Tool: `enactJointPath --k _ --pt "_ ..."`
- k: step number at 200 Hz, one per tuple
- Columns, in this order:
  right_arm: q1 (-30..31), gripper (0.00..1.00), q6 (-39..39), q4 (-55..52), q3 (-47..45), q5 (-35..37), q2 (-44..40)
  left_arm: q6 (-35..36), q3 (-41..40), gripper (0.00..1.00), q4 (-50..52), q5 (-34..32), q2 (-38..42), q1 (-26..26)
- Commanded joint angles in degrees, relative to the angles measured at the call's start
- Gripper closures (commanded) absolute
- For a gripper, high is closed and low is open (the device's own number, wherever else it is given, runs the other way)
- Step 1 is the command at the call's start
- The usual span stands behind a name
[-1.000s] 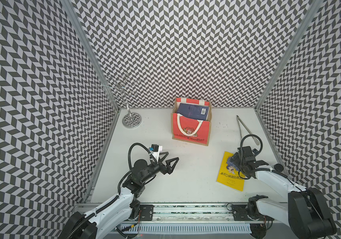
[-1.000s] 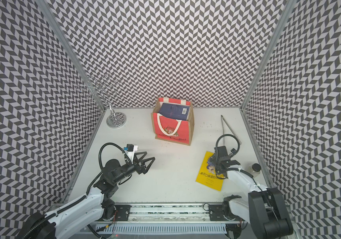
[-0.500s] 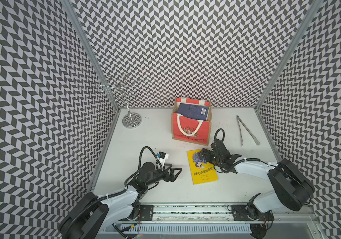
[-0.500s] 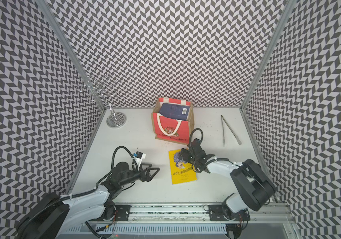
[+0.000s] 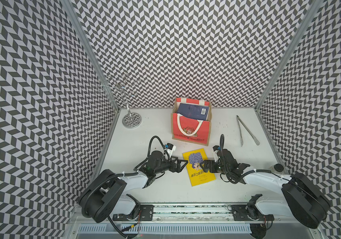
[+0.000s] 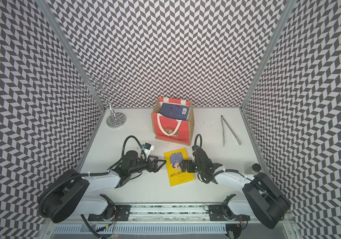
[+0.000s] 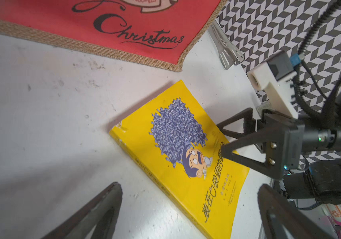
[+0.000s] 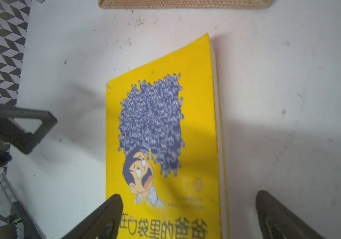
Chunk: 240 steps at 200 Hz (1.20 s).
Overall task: Put the books into the canvas bag
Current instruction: Move the book to the center of the board.
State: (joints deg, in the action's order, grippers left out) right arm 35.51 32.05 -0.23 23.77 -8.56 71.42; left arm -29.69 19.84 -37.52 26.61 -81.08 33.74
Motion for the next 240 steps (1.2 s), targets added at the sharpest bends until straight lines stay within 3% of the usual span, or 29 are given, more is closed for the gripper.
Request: enactJointPath --k 1,48,80,136,192,240 --pt "0.1 0.0 0.1 -6.0 -2.7 1.4 -5.5 3.7 4.3 0.0 -0.5 3.0 -5.1 -0.2" --pt "0.6 0.01 4.8 -11.3 -9.2 -7.5 -19.2 6.2 12.1 0.0 -2.0 4.3 -14.9 -0.2" --pt "2.5 0.01 7.0 -12.0 -12.6 -9.6 -22.0 6.9 14.7 0.0 -1.9 5.0 -19.6 -0.2" --pt "4.0 0.01 5.2 -8.2 -11.6 -9.9 -14.2 5.9 9.4 0.0 -3.8 4.4 -19.1 1.6" --pt "3.6 0.01 2.8 -2.4 -3.2 -5.8 -4.4 3.4 -0.2 0.0 -5.1 2.8 -13.6 3.1" --pt "2.7 0.02 -2.2 1.4 1.6 -9.1 4.4 -1.5 -4.0 0.0 -1.4 1.3 -8.7 3.9"
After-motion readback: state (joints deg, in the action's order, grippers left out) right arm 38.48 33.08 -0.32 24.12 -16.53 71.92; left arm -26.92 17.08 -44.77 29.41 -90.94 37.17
